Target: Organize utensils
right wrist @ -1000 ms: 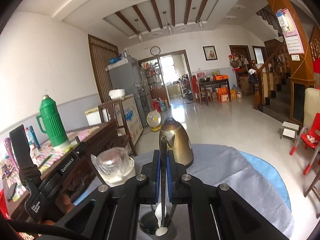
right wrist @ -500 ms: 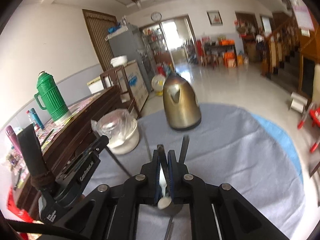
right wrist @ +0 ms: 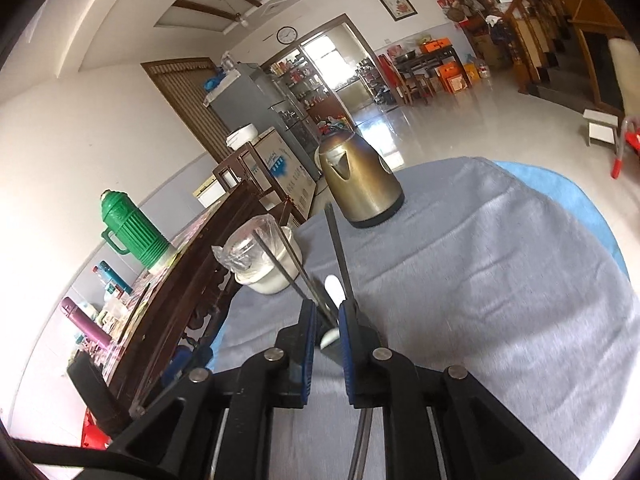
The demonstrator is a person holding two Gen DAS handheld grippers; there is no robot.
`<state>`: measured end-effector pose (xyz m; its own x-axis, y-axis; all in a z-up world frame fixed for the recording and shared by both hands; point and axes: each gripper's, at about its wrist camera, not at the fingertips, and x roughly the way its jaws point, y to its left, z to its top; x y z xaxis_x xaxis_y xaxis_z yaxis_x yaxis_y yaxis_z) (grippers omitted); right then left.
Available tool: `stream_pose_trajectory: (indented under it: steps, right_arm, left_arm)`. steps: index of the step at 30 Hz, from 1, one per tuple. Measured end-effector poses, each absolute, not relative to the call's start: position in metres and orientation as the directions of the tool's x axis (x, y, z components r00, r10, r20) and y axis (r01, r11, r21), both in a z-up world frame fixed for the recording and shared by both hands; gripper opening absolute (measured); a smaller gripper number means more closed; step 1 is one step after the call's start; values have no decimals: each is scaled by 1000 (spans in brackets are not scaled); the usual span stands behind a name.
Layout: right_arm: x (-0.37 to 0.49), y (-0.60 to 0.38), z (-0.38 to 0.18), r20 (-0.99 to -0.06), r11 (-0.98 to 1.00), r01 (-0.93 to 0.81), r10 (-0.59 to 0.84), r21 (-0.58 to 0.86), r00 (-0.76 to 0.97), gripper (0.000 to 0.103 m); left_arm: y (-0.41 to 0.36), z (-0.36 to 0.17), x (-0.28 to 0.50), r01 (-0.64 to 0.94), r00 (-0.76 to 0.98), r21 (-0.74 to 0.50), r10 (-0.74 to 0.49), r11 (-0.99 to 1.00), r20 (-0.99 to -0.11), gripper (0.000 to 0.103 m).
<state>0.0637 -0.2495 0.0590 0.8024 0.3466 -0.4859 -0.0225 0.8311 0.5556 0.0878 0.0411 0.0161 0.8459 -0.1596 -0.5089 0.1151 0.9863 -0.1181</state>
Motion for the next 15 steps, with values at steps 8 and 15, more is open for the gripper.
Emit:
stream_pose_trajectory:
  steps: [8, 15]
  right_arm:
    - [36, -245, 10, -592, 854, 25, 339, 520, 731, 14]
    - [23, -244, -37, -672, 858, 56, 356, 510, 650, 14]
  left_arm:
    - [33, -26, 52, 123, 756, -88, -151, 988, -637, 61]
    - [16, -57, 31, 152, 688, -87, -168, 985, -706, 61]
